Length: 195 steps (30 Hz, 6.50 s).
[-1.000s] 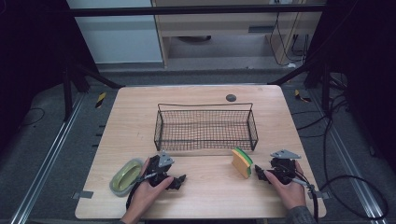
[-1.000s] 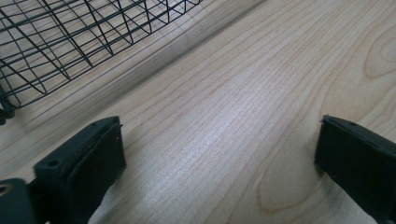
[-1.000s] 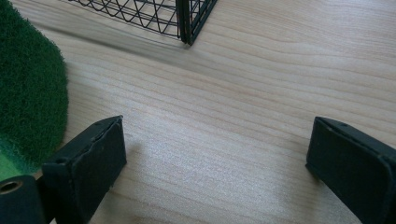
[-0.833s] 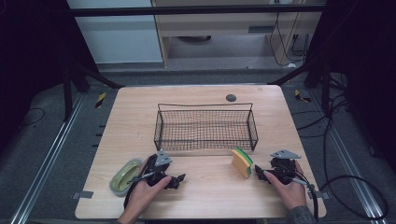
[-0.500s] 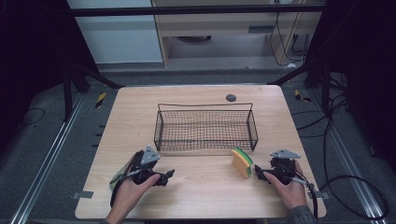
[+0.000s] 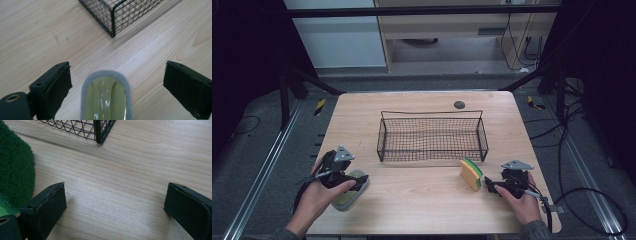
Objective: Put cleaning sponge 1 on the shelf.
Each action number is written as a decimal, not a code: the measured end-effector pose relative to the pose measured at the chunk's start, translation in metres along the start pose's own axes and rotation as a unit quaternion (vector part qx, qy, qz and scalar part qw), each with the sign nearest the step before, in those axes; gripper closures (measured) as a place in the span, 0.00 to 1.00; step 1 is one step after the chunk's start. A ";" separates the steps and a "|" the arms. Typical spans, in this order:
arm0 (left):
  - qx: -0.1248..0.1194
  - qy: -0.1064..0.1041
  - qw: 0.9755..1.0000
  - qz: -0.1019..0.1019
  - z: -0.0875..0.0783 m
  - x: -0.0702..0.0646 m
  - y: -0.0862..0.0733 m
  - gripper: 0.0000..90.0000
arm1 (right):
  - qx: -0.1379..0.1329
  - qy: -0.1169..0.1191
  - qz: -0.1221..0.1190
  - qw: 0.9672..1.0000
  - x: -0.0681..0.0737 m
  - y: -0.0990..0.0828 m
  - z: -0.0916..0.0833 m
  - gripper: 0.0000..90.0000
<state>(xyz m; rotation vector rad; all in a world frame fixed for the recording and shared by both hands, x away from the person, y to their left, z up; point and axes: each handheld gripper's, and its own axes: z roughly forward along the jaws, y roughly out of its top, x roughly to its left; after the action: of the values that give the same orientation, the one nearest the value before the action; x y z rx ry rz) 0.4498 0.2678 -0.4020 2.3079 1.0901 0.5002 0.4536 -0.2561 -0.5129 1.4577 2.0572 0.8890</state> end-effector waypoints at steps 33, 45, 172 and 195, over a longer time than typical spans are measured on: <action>0.181 -0.052 0.979 0.074 0.009 0.016 -0.007 0.34 | 0.000 0.004 0.000 1.000 0.000 0.000 0.000 0.05; 0.211 -0.057 0.974 0.058 0.023 0.019 -0.008 0.57 | 0.000 0.006 0.000 1.000 0.000 0.000 -0.001 0.05; 0.043 0.036 0.940 0.335 -0.017 0.001 0.158 0.79 | -0.001 0.010 -0.012 1.000 -0.003 0.002 0.003 0.04; 0.033 0.036 0.929 0.368 0.004 -0.015 0.180 0.79 | 0.001 0.010 -0.013 1.000 -0.003 0.003 0.004 0.04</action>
<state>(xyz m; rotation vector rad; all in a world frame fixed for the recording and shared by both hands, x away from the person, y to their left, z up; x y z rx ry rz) 0.5497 0.1593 -0.2974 2.7333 0.2194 0.8323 0.4589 -0.2572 -0.5133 1.4265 2.0864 0.8947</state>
